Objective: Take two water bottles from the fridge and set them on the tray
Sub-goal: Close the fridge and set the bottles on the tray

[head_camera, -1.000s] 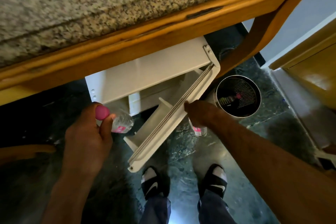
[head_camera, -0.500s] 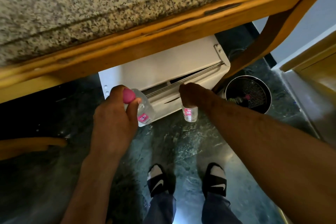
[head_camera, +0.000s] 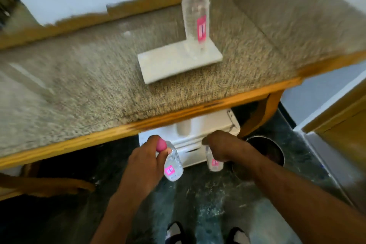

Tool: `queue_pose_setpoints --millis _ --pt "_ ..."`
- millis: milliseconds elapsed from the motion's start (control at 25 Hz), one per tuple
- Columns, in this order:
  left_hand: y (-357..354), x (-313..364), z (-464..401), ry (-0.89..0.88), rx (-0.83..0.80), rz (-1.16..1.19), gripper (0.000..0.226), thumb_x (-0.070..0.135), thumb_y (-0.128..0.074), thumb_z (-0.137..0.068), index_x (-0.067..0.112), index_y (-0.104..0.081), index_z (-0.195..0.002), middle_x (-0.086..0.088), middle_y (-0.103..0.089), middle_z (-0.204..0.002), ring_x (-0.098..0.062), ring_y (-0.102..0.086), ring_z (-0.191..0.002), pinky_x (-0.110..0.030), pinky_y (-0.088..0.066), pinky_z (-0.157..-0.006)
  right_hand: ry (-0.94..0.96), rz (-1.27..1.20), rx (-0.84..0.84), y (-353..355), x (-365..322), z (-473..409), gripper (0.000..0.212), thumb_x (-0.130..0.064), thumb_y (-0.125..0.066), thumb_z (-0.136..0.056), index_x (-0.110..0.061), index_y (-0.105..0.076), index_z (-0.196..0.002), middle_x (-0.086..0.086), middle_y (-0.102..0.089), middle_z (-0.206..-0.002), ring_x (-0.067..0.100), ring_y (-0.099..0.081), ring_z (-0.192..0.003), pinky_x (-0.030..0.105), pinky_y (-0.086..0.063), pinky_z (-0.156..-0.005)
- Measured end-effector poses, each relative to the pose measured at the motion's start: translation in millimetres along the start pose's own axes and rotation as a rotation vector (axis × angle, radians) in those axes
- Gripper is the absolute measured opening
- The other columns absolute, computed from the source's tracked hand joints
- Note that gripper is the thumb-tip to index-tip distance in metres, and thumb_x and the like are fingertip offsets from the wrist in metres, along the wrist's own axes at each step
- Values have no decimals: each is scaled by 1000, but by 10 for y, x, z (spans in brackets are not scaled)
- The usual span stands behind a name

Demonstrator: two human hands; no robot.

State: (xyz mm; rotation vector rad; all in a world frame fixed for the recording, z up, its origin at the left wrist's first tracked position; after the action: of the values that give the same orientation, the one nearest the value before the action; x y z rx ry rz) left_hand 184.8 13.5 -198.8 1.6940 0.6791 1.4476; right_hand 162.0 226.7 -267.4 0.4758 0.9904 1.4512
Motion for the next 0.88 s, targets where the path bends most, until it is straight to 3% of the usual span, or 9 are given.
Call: queue_pose_setpoints --millis 120,280,480,720,880 --pt "621 521 14 -39 -19 5 14 26 -65 -85 28 -51 -84 14 -51 -64 -8 -50 -61 -25 -35 -62 89 45 45 825 -385 767 43 -6 -49 -85 -13 -53 -128 12 -53 -134 30 -47 -123 37 -40 -103" --pt "1601 1360 -316 -169 82 -25 16 33 -65 -84 26 -51 -87 7 -59 -70 -18 -59 -68 -29 -40 -59 221 150 197 2372 -887 1561 42 -2 -52 -81 -13 -60 -120 13 -60 -126 31 -54 -116 33 -44 -96" --pt "2601 1996 -908 -243 193 -32 15 38 -62 -87 29 -50 -89 15 -53 -75 0 -52 -68 -18 -35 -54 243 259 415 3843 -1299 1927 46 -4 -56 -84 -19 -54 -127 7 -58 -127 24 -54 -113 30 -42 -83" --pt "2903 1866 -1746 -294 181 60 13 25 -62 -89 15 -56 -96 1 -58 -83 -14 -53 -74 -20 -33 -57 223 339 413 4488 -1362 1290 41 -1 -57 -84 -15 -57 -122 7 -59 -124 22 -56 -109 30 -48 -88" --pt "2664 1574 -2165 -286 121 73 14 19 -63 -88 8 -58 -95 -11 -65 -89 -20 -57 -77 -26 -40 -64 139 149 393 4404 -1144 748 41 -2 -59 -83 -22 -57 -119 3 -61 -119 15 -56 -102 24 -42 -75"
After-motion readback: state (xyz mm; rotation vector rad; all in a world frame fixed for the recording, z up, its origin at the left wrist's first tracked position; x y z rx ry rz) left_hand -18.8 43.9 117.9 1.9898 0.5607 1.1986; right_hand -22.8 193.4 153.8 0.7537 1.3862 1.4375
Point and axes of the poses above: each hand's wrist, its own z-axis away from the middle knuckle, its own y-axis out of the back of the hand, x = y × z, the point moved 3 cm from there along -z, towards the middle knuckle
